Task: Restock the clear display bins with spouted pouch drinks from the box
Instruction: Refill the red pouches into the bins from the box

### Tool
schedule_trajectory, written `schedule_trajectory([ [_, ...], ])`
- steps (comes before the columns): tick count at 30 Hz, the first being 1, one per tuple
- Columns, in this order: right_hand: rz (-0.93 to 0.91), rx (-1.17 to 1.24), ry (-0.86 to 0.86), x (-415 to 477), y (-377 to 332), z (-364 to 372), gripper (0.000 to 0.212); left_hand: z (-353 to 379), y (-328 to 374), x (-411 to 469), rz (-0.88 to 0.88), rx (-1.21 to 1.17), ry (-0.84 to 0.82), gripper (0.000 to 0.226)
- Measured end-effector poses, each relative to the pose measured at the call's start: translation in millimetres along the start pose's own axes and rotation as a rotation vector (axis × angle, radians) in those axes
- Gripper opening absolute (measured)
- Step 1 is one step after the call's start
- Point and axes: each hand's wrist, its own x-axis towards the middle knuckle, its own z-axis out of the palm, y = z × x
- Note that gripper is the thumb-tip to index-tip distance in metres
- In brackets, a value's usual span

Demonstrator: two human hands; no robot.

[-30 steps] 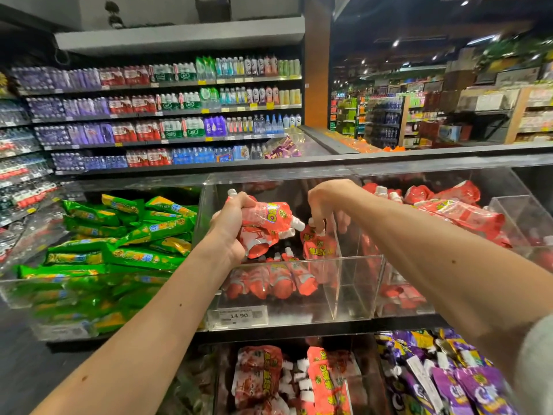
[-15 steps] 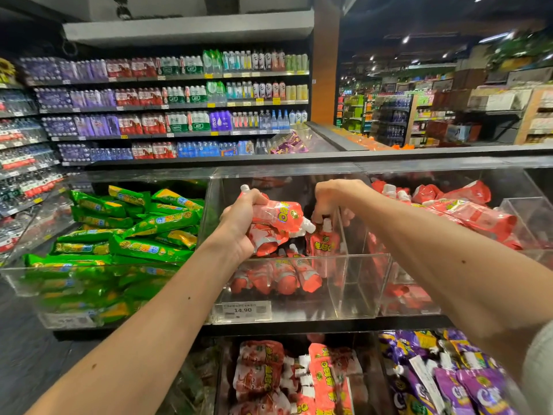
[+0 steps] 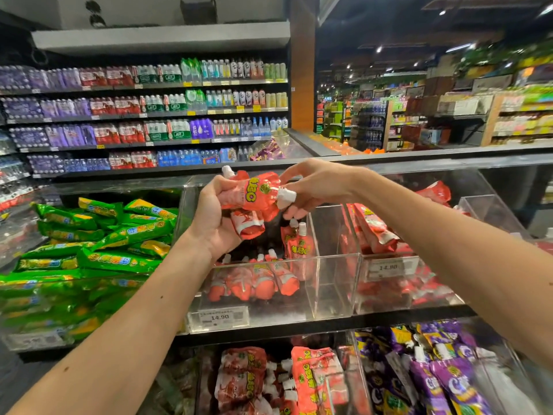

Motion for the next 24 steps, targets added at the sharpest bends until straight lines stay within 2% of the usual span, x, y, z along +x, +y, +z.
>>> schedule_trajectory([
  [3, 0.015, 0.018, 0.076, 4, 5, 10, 0.012, 1, 3, -1, -0.032, 0.090, -0.017, 0.015],
  [7, 0.060, -0.025, 0.191, 10, 14, 17, 0.021, 0, 8, -6, -0.044, 0.410, 0.012, 0.018],
  [11, 0.067, -0.042, 0.234, 9, 11, 19, 0.022, -3, 13, -14, 0.093, 0.695, 0.181, 0.012],
  [14, 0.043, -0.115, 0.256, 12, 7, 20, 0.023, -12, 25, -17, 0.151, 0.780, 0.245, 0.041],
  [17, 0.005, -0.322, 0.265, 22, 7, 25, 0.023, -18, 40, -25, 0.340, 0.917, 0.349, 0.055],
  [20, -0.048, -0.779, 0.159, 32, 9, 44, 0.029, -23, 52, -37, 0.479, 1.026, 0.397, 0.059],
  [24, -0.034, -0.871, -0.031, 50, 13, 87, 0.027, -31, 60, -46, 0.564, 1.083, 0.447, 0.054],
])
